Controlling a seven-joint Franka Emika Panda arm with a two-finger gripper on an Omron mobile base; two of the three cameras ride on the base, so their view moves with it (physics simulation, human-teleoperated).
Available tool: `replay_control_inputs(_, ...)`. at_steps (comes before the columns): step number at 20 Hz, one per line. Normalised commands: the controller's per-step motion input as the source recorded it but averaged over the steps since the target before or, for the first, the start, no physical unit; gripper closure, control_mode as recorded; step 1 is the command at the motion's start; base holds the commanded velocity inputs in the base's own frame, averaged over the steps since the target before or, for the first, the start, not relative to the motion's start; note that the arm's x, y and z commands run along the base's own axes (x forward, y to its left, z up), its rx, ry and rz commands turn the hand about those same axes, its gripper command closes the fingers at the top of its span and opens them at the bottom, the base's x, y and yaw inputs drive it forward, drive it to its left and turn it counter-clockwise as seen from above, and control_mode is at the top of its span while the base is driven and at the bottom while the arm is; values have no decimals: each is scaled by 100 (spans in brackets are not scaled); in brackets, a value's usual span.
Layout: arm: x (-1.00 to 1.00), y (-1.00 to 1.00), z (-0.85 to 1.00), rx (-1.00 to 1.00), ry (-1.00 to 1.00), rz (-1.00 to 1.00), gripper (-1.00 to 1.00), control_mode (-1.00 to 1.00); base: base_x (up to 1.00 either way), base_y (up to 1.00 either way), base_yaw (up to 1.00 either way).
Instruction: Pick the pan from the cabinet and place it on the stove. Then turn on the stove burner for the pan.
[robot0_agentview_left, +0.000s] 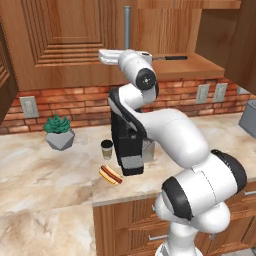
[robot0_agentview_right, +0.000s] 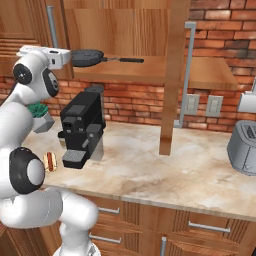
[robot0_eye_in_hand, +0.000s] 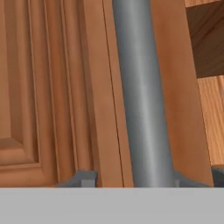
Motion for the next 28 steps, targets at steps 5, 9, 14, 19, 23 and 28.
replay_control_inputs(5, 0, -16, -4, 0, 0, 1, 100, -100, 0, 0, 0)
replay_control_inputs(9, 0, -2, -4, 0, 0, 0, 100, -100, 0, 0, 0)
replay_control_inputs(14, -12, 0, -1, -1, 0, 0, 100, -100, 0, 0, 0)
replay_control_inputs(19, -51, 2, 0, -1, -3, 0, 100, -100, 0, 0, 0)
replay_control_inputs(23, -53, 17, 0, 0, -2, 0, 100, -100, 0, 0, 0)
replay_control_inputs(28, -43, 37, 0, 0, 0, 0, 100, -100, 0, 0, 0)
